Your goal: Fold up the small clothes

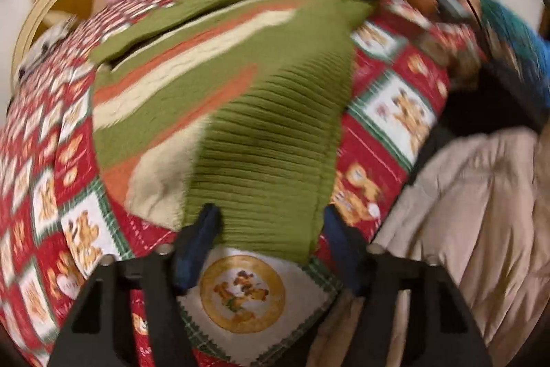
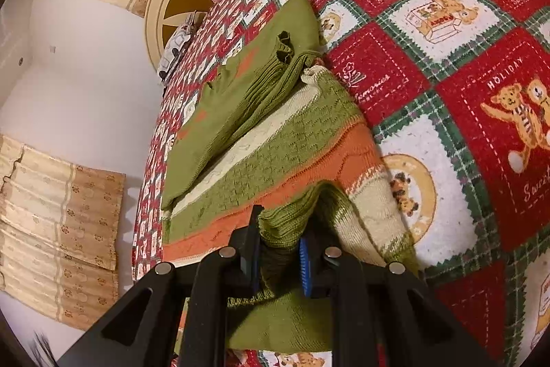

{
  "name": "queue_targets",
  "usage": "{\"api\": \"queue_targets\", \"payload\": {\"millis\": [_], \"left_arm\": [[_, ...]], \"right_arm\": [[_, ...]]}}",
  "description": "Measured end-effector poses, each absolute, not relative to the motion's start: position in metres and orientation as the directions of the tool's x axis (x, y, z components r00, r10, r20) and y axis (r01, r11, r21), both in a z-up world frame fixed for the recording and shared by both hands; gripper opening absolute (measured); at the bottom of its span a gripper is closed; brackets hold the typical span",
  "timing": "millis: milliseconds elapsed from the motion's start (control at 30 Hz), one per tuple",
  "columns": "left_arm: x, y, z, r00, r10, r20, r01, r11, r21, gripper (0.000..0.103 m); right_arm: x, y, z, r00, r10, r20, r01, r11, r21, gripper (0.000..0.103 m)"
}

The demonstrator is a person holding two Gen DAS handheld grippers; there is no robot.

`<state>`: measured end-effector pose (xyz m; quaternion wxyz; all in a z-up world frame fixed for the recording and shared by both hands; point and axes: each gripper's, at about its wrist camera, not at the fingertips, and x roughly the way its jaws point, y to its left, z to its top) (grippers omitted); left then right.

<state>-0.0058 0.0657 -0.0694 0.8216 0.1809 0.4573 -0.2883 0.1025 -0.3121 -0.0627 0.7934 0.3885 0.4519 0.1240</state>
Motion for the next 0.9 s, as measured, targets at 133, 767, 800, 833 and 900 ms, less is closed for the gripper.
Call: {"api": "queue_targets", "payload": {"millis": [133, 767, 800, 833, 900], "left_arm": [[0.005, 0.076, -0.066, 0.425, -0.301, -0.854, 0.568, 0.823, -0.008, 0.012], [0.149, 0.116, -0.044, 0.459, -0.466, -0.756, 0.260, 0.885, -0.387, 0.007], [0.152, 0.118, -0.050, 0.449, -0.474, -0.758, 0.254, 0.880, -0.400, 0.007], [0.152, 0.118, -0.052, 0.442, -0.483, -0.756, 0.254, 0.876, -0.411, 0.007], [0.147, 0.121, -0.059, 0.433, -0.493, -0.754, 0.252, 0.870, -0.424, 0.007]], "right_arm": [[0.101, -0.318, -0.067, 0.566, 0.553, -0.611, 0.158, 0.655, 0.739, 0.018], [0.103, -0.323, -0.070, 0.574, 0.572, -0.586, 0.160, 0.623, 0.766, 0.019], [0.102, -0.323, -0.069, 0.577, 0.578, -0.577, 0.145, 0.623, 0.769, 0.022], [0.101, -0.324, -0.067, 0.582, 0.595, -0.554, 0.121, 0.610, 0.783, 0.028], [0.097, -0.332, -0.061, 0.617, 0.648, -0.447, 0.059, 0.528, 0.847, 0.040]]}}
